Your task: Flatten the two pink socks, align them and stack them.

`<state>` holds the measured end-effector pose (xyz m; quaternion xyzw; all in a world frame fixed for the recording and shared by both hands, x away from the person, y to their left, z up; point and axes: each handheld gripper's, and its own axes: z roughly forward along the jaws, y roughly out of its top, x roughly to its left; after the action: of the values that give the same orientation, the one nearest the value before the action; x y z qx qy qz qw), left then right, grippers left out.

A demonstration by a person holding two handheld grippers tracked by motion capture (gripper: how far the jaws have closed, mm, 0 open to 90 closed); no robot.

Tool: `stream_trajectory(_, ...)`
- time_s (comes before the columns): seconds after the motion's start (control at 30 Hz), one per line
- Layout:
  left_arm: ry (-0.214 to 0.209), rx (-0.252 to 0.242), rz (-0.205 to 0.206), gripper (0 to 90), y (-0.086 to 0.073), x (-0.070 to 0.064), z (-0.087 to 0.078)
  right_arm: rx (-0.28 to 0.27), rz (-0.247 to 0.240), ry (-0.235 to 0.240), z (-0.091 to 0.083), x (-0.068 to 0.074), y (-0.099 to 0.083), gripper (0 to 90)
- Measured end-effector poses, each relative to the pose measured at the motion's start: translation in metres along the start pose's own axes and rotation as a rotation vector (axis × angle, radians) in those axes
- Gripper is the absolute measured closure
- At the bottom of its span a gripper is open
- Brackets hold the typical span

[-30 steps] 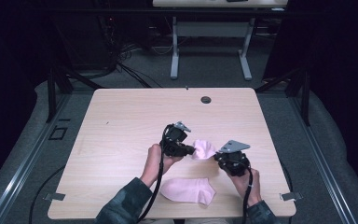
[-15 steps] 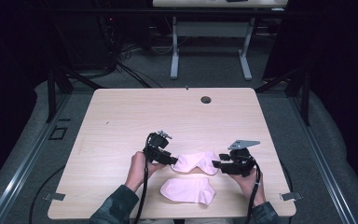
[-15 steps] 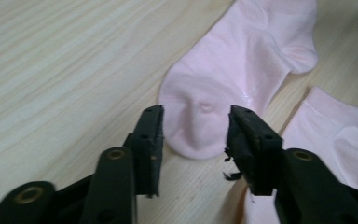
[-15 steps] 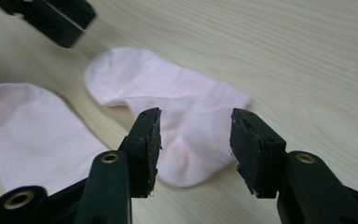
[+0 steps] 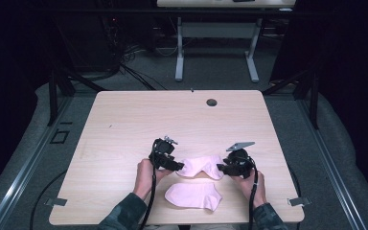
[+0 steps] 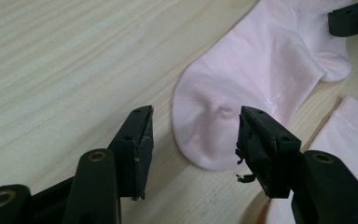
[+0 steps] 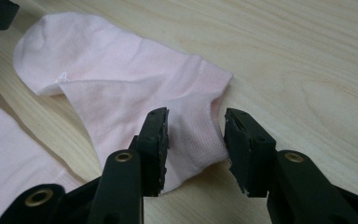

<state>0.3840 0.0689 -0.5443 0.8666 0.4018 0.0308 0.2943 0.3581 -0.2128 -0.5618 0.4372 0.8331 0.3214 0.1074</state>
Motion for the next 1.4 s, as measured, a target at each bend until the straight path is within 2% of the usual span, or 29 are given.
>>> stream_trajectory(0.07,0.006,-0.007,0.005,47.3,-0.001,-0.002,0.001,0.004,-0.012,-0.012,0.001,0.001,0.000,60.9)
stream_trajectory(0.37,0.053,0.016,0.067,57.0,-0.001,-0.009,0.006,0.020,-0.041,-0.030,0.005,0.005,0.000,66.1)
stream_trajectory(0.57,0.058,0.031,0.084,62.3,0.001,-0.011,0.010,0.027,-0.038,-0.025,0.007,0.005,-0.001,68.4)
stream_trajectory(1.03,0.062,0.058,0.091,69.1,-0.001,-0.011,0.017,0.020,-0.036,-0.014,0.007,0.004,-0.002,70.4)
stream_trajectory(1.4,0.067,0.039,0.088,79.7,-0.004,-0.011,0.017,0.013,-0.045,-0.004,0.007,0.001,-0.004,75.9)
